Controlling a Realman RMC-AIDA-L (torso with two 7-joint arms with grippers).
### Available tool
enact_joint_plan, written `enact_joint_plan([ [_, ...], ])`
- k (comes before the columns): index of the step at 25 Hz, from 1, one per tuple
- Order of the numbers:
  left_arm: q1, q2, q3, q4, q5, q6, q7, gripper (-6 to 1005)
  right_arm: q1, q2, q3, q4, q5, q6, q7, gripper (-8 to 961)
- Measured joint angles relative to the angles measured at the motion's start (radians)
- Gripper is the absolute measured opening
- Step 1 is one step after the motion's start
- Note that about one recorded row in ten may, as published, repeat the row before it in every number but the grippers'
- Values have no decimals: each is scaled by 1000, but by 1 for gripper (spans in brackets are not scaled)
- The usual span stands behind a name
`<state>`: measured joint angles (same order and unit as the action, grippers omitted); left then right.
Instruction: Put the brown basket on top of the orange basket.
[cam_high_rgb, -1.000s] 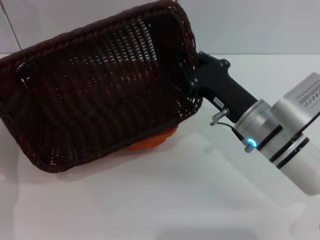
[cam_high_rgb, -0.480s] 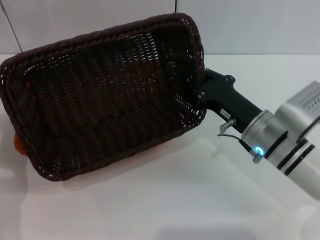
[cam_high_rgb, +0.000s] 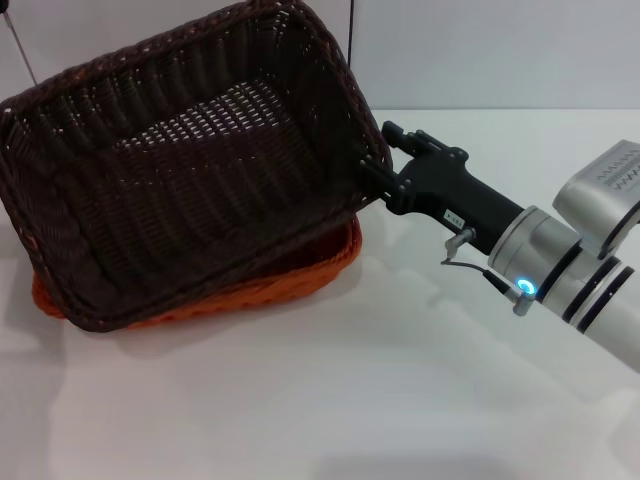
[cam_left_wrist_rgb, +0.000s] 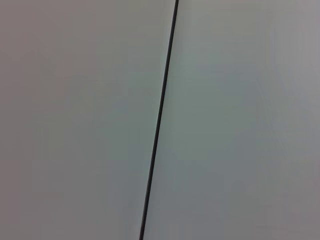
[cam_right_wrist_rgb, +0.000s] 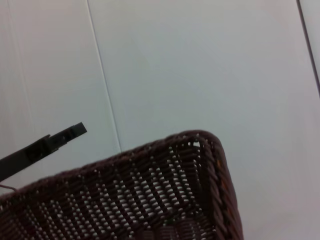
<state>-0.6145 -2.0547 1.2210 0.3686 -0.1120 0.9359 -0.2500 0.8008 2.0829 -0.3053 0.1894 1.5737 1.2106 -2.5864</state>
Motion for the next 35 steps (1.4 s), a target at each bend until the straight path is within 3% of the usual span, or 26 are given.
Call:
enact_joint_plan([
  [3, -5, -1, -1, -2, 0, -2, 0, 825, -5, -1, -1, -7, 0, 22, 3, 414],
  [7, -7, 2, -21, 2, 0, -3, 0, 825, -41, -2, -28, -45, -13, 162, 9, 636],
  [15, -2, 6, -62, 24, 0, 5, 0, 824, -110, -4, -28, -149, -17, 305, 46, 638],
  [24, 9, 2, -63, 36, 0, 36, -5, 824, -149, -8, -7, -397, 3, 230, 200, 638],
  [29, 82, -12, -54, 30, -9, 214, -73, 824, -198, -9, 19, -501, 92, 180, 140, 638],
  [35, 191, -14, -45, -7, -10, 298, -186, 824, -263, -7, 30, -474, 308, 140, -85, 639],
])
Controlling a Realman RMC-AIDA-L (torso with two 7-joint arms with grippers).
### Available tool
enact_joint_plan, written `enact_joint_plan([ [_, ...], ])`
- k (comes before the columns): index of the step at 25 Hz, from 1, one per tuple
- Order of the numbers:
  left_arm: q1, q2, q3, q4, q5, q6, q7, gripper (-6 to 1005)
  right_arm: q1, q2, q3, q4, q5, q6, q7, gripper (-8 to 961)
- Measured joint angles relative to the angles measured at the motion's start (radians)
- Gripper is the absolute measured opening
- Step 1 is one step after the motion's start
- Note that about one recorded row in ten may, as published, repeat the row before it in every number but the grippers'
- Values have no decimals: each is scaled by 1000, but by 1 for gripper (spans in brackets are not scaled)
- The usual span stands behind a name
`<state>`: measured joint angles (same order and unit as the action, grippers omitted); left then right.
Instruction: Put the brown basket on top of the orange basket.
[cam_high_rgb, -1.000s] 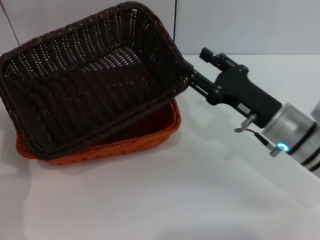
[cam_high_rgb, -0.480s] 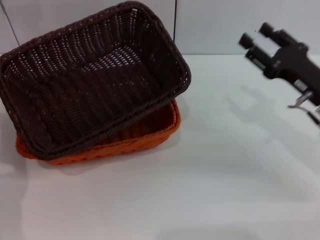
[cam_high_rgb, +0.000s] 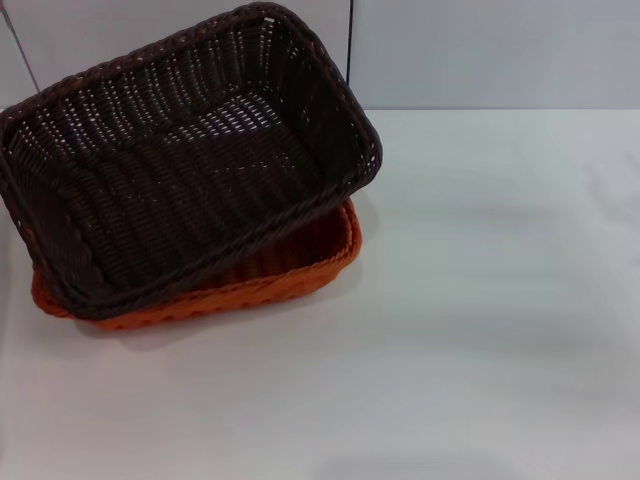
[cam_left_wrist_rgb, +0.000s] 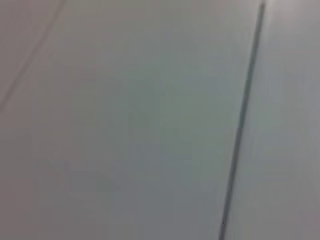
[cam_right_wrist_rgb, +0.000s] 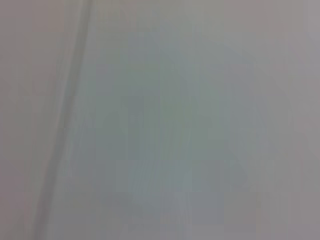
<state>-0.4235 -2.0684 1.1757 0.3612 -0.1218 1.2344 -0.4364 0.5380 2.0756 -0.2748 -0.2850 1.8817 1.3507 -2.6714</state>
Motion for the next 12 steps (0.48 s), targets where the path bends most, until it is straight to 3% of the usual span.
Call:
enact_joint_plan([
  [5, 58, 3, -4, -44, -1, 5, -53, 825, -17, 1, 2, 60, 165, -51, -126, 639],
  [12, 110, 2, -5, -90, -1, 26, -84, 825, -3, -1, 2, 82, 241, -91, -135, 639],
])
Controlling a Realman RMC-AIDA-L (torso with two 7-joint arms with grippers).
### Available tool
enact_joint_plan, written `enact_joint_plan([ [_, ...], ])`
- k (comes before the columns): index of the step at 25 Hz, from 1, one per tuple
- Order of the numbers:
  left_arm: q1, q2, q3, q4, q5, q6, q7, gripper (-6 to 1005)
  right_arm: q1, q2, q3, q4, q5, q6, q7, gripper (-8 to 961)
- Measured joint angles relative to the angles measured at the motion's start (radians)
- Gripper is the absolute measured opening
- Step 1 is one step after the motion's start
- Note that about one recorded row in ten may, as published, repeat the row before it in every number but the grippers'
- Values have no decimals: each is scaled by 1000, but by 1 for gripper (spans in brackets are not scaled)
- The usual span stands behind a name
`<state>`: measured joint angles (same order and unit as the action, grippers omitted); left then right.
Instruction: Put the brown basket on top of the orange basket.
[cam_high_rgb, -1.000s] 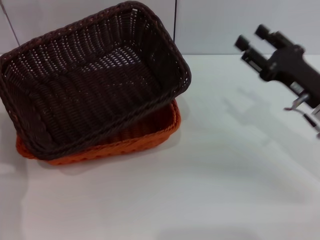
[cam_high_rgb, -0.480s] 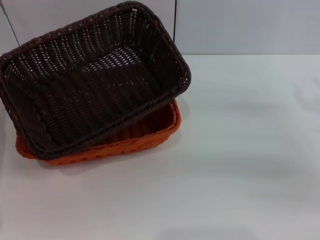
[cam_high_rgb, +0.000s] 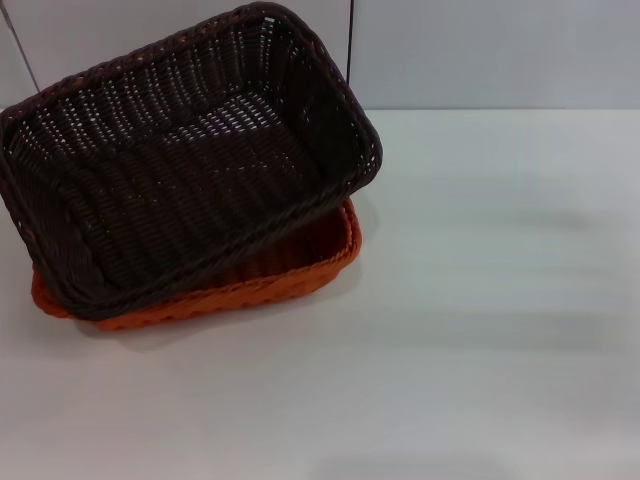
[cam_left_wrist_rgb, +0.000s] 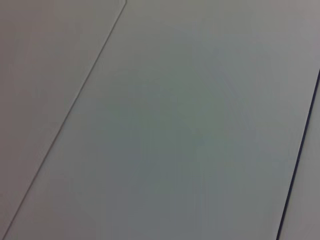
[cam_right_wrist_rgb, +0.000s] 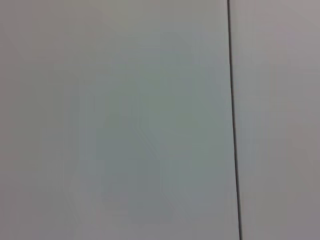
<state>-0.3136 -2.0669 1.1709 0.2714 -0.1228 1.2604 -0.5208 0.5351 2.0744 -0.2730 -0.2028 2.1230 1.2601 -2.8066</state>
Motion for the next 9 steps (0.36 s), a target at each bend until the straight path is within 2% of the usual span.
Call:
enact_joint_plan([
  [9, 0, -1, 6, -15, 0, 0, -1, 825, 13, -1, 0, 10, 3, -26, -1, 639],
])
